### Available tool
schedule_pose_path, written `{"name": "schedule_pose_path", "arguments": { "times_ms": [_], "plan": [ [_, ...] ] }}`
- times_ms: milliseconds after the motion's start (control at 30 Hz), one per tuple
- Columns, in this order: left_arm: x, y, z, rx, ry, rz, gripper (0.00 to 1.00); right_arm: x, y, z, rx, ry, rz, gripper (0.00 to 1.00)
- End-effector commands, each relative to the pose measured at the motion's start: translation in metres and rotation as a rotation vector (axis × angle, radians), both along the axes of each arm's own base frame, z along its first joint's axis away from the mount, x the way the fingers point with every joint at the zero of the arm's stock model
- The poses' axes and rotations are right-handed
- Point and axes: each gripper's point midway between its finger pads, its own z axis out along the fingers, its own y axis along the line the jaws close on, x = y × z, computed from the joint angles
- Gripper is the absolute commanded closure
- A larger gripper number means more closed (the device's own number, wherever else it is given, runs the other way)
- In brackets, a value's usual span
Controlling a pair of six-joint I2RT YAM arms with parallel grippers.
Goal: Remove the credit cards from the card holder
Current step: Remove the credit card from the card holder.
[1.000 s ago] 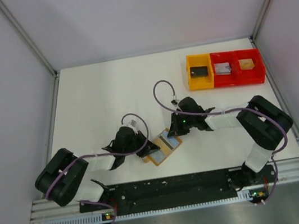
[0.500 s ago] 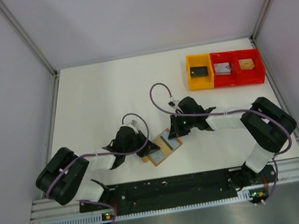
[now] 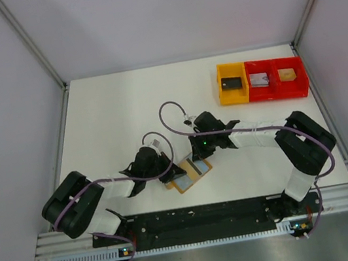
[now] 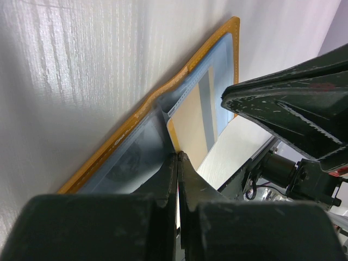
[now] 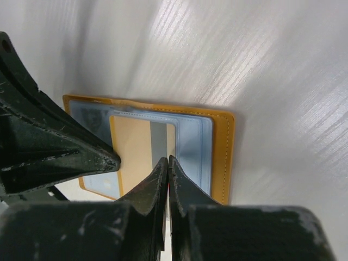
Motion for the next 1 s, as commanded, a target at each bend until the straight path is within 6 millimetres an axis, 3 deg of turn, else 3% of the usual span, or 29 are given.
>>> {"name": "schedule_pose_path", "arguments": {
  "times_ms": [0, 467, 633, 967],
  "plan": [
    [0.005, -0.002, 0.002, 0.006, -0.02, -0.004, 1.0, 0.002, 0.004, -0.005, -0.086, -0.038, 0.042, 1.0],
    [-0.002, 0.006, -0.001, -0.001, -0.003, 0.026, 1.0, -0.013, -0.038, -0.053, -0.409, 0.04, -0.001, 1.0],
    [-0.007, 0.014, -0.006, -0.001, 0.019, 0.07, 1.0, -0.013, -0.05, -0.059, -0.467, 0.045, -0.02, 1.0],
    [-0.015, 0.023, -0.006, -0.012, 0.025, 0.102, 1.0, -0.01, -0.052, -0.063, -0.494, 0.038, -0.028, 1.0]
  ]
}}
